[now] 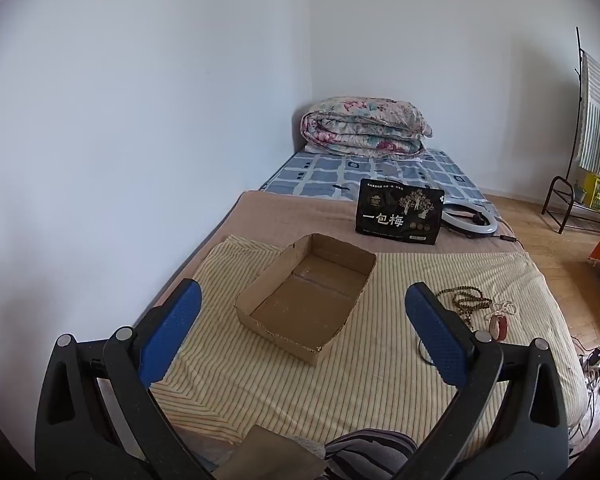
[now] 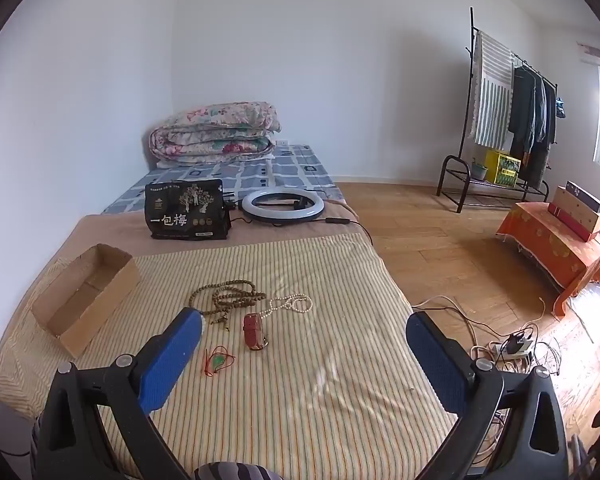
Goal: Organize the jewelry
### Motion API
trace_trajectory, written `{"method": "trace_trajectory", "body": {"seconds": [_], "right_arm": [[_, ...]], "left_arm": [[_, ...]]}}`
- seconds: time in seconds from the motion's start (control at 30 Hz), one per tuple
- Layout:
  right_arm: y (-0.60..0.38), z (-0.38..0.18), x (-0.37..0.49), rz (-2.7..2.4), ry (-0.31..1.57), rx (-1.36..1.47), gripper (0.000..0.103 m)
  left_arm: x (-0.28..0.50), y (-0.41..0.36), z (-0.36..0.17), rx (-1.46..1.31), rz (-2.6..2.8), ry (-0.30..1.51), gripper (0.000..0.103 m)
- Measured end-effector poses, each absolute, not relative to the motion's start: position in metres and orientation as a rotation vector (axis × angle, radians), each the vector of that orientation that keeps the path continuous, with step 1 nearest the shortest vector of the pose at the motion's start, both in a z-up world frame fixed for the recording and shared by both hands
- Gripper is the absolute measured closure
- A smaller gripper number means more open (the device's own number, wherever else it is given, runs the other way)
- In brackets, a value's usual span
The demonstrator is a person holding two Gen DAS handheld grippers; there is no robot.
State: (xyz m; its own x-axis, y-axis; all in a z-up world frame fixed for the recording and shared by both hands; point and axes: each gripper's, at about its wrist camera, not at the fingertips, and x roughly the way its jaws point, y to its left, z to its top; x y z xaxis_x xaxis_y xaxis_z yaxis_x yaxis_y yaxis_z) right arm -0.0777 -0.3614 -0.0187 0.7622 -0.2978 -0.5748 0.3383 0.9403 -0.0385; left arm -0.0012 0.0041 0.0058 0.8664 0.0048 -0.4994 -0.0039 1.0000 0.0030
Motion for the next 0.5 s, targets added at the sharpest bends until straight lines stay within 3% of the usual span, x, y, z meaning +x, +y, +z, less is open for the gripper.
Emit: {"method": "trace_trajectory", "body": {"seconds": [0.5], "right_arm": [[-0.359,-0.017,-0.075,-0.351,0.604,0.072,0.0]], "left_arm": [[-0.006,0.002,0.015,-0.003,0.006,0.5,0.0]]}}
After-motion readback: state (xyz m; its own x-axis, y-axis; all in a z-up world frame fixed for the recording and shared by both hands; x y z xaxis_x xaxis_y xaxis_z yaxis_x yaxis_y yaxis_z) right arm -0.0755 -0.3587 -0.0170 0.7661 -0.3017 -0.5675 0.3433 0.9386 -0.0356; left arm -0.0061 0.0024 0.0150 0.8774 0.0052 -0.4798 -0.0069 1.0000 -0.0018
